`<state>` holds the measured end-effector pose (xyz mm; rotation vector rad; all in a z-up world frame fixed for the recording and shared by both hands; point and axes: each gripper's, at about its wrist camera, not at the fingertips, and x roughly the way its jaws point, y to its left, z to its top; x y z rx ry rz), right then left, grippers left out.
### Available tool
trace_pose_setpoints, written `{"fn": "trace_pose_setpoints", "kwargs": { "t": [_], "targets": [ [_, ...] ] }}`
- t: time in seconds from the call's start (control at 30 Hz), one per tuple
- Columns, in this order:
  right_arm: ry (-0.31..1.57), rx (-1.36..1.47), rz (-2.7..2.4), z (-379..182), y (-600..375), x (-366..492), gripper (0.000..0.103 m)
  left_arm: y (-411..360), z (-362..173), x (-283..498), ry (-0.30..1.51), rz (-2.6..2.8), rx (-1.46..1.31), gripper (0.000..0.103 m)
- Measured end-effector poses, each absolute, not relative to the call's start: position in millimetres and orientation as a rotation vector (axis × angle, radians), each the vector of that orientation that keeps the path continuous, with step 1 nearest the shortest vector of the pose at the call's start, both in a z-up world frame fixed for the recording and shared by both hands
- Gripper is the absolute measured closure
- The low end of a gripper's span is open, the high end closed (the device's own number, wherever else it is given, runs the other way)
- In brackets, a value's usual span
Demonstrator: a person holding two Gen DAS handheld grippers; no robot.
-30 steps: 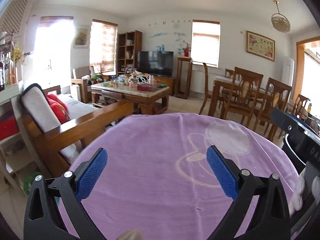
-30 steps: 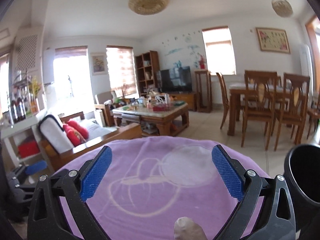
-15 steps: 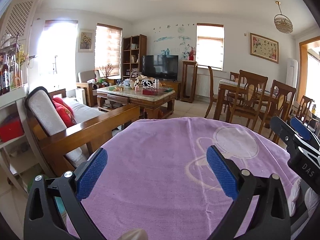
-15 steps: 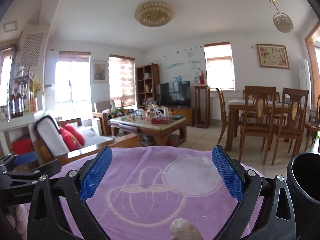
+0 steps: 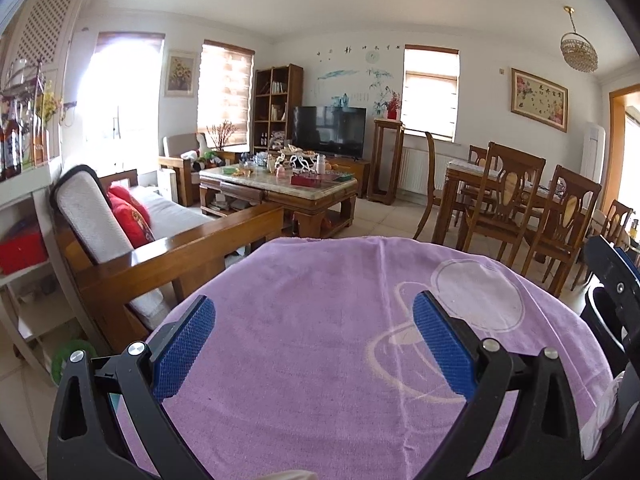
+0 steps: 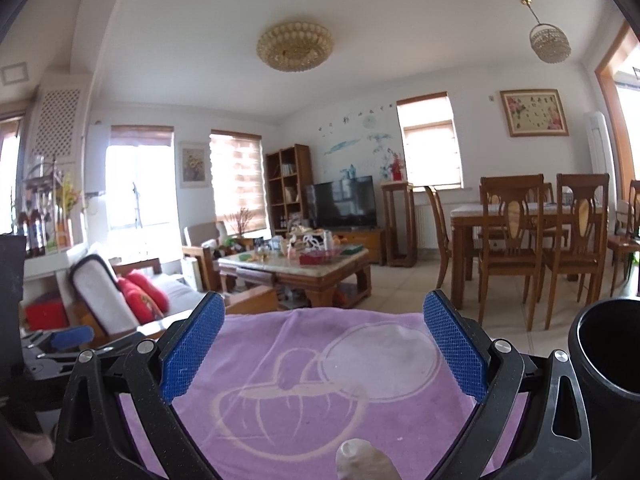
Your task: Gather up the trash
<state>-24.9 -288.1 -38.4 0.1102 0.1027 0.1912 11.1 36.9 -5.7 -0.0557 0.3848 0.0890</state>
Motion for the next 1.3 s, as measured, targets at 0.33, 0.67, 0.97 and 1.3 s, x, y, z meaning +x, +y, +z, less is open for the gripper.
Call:
{"fn": "trace_pose_setpoints", "kwargs": {
  "t": [0.33,0.67,0.97,1.3],
  "targets": [
    [0.094,0.126,0.191,-38,-290,-29,0.005,29,-1,3,0.34,0.113,-0.003,0.005],
    [0.085,0.135,0.186,-36,-290,-31,0.005,33,1,3,0.324,0.116,-0.012,0.005],
    [0.085,0.136,0.184,-37,-289,-32,0.005,30,3,-1,0.319,0.122,-0.016,0.005],
    [0.086,0.132,0.185,-34,-287,-31,0.005,32,4,-2,0.31,0.126,-0.023,0.005]
  ]
}}
